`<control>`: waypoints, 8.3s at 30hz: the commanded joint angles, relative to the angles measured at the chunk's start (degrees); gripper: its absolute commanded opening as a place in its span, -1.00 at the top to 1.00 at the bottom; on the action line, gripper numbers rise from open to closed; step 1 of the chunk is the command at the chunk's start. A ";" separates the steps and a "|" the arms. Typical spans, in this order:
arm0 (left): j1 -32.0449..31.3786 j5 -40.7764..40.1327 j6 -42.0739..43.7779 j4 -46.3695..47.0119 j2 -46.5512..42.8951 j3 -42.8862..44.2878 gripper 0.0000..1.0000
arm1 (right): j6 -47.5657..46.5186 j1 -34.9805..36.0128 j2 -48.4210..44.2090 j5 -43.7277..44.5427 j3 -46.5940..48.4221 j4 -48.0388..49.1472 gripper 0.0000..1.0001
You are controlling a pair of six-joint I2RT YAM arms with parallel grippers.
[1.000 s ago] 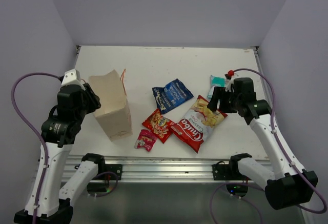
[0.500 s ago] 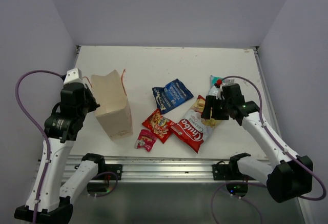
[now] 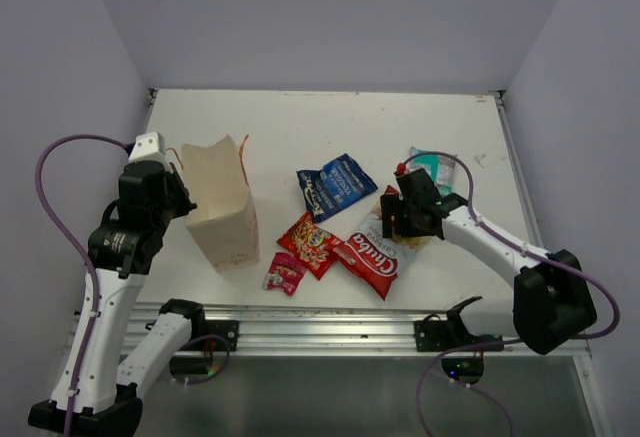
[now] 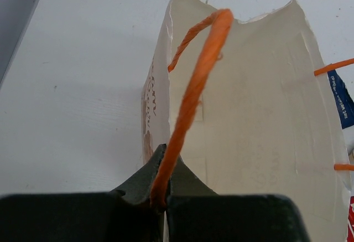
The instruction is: Place the snacks into the paper bag
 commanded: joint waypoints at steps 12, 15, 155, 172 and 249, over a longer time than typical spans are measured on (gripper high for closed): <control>-0.23 0.82 2.50 2.38 -0.59 0.18 1.00 | 4.50 1.69 8.22 -0.27 -4.50 9.67 1.00; -0.24 1.17 2.41 2.47 -0.68 0.09 1.00 | 3.80 1.95 6.12 -0.36 -2.67 6.96 1.00; -1.64 12.07 3.82 5.46 -4.11 -3.16 1.00 | 9.86 16.73 15.25 17.66 44.66 -3.52 -0.98; -1.99 10.22 4.34 4.93 -3.14 -2.45 1.00 | 4.32 16.28 38.88 2.11 48.50 7.56 -0.92; -2.96 11.81 4.08 6.43 -5.69 -4.83 1.00 | 0.81 32.19 24.86 -0.55 87.80 -19.59 -0.65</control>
